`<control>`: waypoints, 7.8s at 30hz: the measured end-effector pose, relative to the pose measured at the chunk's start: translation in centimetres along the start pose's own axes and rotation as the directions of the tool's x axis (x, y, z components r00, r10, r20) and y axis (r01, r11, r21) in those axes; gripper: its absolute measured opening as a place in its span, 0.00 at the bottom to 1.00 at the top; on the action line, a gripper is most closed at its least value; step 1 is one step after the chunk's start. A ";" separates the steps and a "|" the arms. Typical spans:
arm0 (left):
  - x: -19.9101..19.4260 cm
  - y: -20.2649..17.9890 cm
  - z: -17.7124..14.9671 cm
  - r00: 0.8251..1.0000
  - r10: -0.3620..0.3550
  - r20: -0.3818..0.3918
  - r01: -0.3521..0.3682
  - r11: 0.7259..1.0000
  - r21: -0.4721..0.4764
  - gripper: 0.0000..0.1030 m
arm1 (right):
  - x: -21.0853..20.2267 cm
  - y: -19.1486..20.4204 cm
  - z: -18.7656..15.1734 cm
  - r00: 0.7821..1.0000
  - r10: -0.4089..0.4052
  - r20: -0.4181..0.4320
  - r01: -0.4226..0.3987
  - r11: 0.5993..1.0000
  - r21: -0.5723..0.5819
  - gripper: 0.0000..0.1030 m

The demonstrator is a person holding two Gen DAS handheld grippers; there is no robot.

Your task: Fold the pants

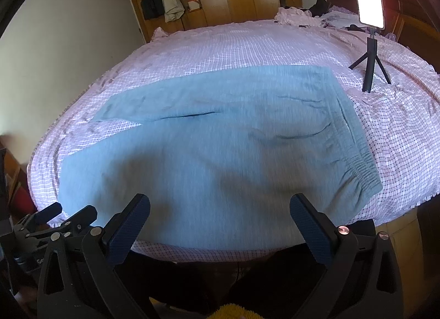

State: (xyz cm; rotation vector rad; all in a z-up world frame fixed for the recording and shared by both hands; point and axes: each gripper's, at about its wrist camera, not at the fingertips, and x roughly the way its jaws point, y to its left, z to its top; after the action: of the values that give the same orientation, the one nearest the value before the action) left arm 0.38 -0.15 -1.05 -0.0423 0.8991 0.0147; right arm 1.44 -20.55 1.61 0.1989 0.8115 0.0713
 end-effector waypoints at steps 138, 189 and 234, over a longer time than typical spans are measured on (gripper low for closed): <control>17.4 -3.4 27.5 0.982 -0.185 -0.030 0.187 0.964 0.189 0.02 | 22.1 -8.5 23.4 0.922 0.139 -0.361 -0.180 0.980 -0.080 0.02; 6.6 -1.4 9.3 0.952 -0.257 -0.166 0.269 0.962 0.050 0.41 | 4.4 -13.0 4.0 0.960 -0.006 -0.279 -0.002 1.000 -0.027 0.38; 9.6 -0.9 9.7 0.959 -0.236 -0.154 0.230 0.971 -0.060 0.05 | 10.5 -17.2 4.3 0.975 0.197 -0.100 -0.110 0.825 0.554 0.12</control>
State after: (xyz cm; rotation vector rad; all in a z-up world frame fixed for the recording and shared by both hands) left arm 13.97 -0.68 -2.54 -0.1906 1.0504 -0.1923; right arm 11.56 -36.60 -6.43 0.8136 0.9561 0.0041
